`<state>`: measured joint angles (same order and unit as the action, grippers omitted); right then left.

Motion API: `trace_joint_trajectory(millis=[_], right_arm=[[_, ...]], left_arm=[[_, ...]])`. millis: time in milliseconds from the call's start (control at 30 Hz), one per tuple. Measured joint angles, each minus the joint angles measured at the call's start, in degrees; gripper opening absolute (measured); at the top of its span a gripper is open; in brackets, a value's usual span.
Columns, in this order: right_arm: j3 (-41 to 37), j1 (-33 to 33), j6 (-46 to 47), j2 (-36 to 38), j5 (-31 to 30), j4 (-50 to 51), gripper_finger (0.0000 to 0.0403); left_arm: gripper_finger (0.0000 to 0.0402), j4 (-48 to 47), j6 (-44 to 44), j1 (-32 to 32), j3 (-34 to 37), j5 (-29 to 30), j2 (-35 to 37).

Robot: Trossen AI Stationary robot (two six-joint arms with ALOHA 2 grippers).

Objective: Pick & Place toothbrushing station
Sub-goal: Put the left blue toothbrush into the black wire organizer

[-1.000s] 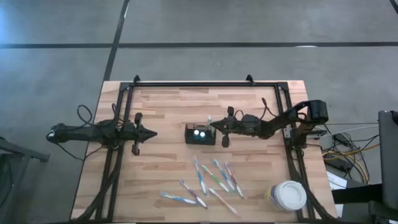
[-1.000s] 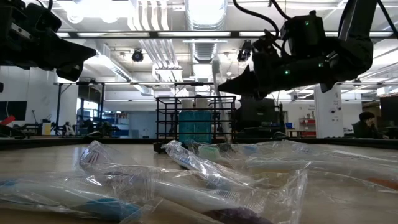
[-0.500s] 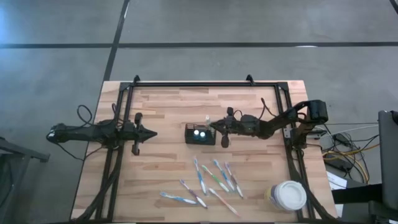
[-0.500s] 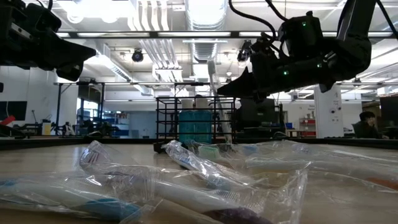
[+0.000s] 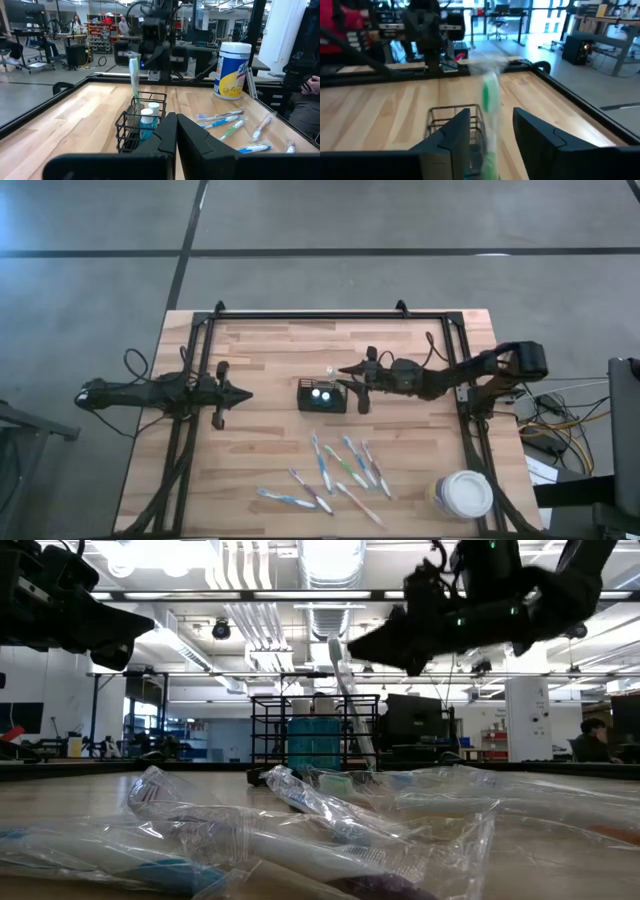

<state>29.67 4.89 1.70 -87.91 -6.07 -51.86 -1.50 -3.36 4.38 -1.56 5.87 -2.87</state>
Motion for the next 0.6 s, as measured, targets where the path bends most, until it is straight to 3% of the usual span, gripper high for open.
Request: trace_joint_trajectory(millis=[367, 600], right_arm=[[12.46, -7.26, -2.53, 16.45, -0.65, 35.67, 0.0135], [12.47, -12.75, -3.46, 26.31, -5.50, 40.62, 0.0098]], left_arm=[[0.0012, 0.11, 0.03, -0.02, 0.00, 0.02, -0.12], [0.0012, 0.13, -0.13, 0.00, 0.00, -0.02, -0.22]])
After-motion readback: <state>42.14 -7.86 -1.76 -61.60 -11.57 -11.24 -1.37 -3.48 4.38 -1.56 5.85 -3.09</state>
